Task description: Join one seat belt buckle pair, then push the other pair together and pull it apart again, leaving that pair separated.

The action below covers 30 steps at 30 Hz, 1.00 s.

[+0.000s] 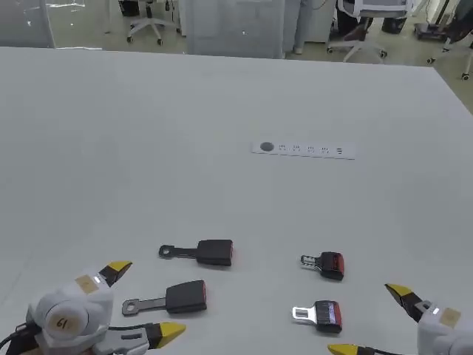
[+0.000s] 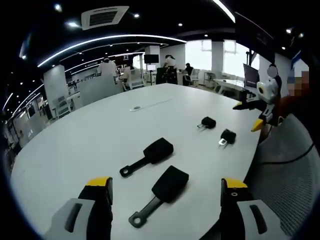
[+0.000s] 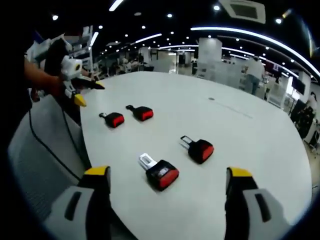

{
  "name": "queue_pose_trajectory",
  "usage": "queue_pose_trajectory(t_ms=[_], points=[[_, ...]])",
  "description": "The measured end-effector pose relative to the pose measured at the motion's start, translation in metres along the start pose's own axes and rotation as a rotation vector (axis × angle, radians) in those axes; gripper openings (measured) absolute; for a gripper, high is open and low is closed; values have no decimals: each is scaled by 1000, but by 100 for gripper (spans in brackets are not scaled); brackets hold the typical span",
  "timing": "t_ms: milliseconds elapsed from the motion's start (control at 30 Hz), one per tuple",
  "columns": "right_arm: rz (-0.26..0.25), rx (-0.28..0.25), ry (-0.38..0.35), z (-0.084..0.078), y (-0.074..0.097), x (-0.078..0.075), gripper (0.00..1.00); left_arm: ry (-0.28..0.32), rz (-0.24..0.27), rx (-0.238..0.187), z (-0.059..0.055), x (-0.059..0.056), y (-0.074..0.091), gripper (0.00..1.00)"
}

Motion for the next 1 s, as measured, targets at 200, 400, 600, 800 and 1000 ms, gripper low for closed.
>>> queue_pose_trajectory(t_ms=[200,400,600,800,1000], points=[[1,-4,2,0,0,-3,98,-2,0,-3,2,0,-2,93],[8,-6,1,0,0,-5,99,-8,-6,-3,4,0,-4,93],[27,-4,13,1,-1,-6,100,-17,-18,-3,4,0,-4,94],[36,1,18,1,-3,-6,100,-20,-30,4,3,-1,-6,96],[61,15,28,0,-4,-6,100,-27,-48,17,1,-2,-7,96]])
Point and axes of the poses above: the centre of the closed fingertips' face, and the gripper's own axes: y roughly backward along the fingers, x roughly to its left, z roughly out of its top, the point moved 9 cm from there along y, roughly backward along the fingers, and after that the axes turned 14 degrees about -x, right-handed, at the moved point
